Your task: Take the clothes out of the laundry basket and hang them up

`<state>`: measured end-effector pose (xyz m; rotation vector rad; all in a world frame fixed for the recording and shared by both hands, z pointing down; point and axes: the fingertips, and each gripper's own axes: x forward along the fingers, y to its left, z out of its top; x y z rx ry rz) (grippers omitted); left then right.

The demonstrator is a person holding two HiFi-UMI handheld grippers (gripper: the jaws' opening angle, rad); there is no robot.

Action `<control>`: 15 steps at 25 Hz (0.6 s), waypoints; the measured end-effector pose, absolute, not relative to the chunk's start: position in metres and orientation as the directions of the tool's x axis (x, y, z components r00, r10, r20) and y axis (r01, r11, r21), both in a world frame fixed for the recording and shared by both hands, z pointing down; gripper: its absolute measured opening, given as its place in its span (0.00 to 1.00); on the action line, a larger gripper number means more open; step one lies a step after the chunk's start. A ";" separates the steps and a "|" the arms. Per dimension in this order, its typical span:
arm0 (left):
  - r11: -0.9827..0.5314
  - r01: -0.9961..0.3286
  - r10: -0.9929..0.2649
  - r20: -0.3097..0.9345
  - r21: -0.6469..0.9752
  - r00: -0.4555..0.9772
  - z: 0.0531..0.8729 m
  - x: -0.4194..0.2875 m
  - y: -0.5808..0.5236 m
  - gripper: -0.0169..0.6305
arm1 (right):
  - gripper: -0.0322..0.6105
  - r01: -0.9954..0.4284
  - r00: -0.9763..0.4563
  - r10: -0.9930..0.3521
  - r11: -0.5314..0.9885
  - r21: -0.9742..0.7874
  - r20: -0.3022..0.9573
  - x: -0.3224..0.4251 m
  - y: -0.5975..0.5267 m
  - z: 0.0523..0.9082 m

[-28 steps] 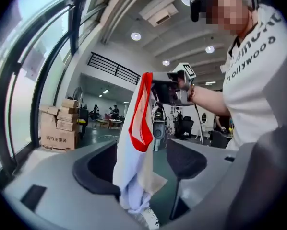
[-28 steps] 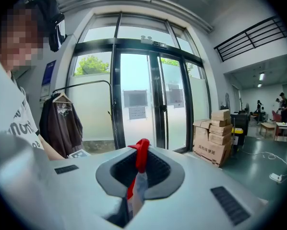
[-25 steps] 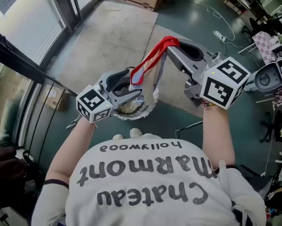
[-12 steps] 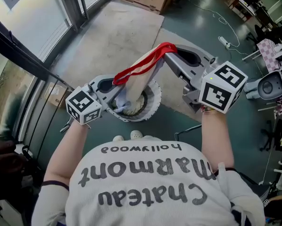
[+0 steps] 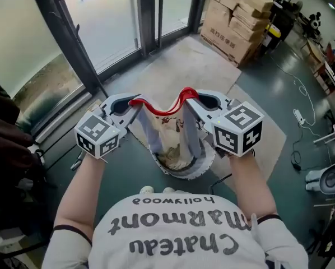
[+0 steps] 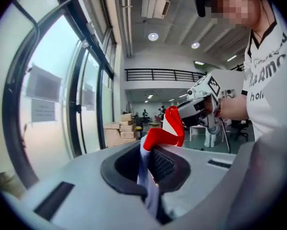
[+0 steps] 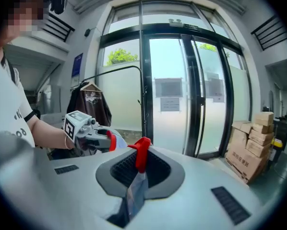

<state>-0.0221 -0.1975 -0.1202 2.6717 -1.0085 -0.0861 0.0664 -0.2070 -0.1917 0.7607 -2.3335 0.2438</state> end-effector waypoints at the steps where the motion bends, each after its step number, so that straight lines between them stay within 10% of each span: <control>1: -0.678 -0.680 -0.694 0.062 0.279 0.717 -0.122 -0.040 -0.195 0.05 | 0.10 -0.556 -0.631 -0.439 0.831 0.022 0.639 0.056 -0.209 -0.190; 15: -0.185 -0.965 -0.961 0.170 0.185 0.217 -0.136 -0.348 -0.122 0.05 | 0.10 -0.275 -0.838 -0.205 0.959 -0.067 0.506 -0.227 -0.207 -0.157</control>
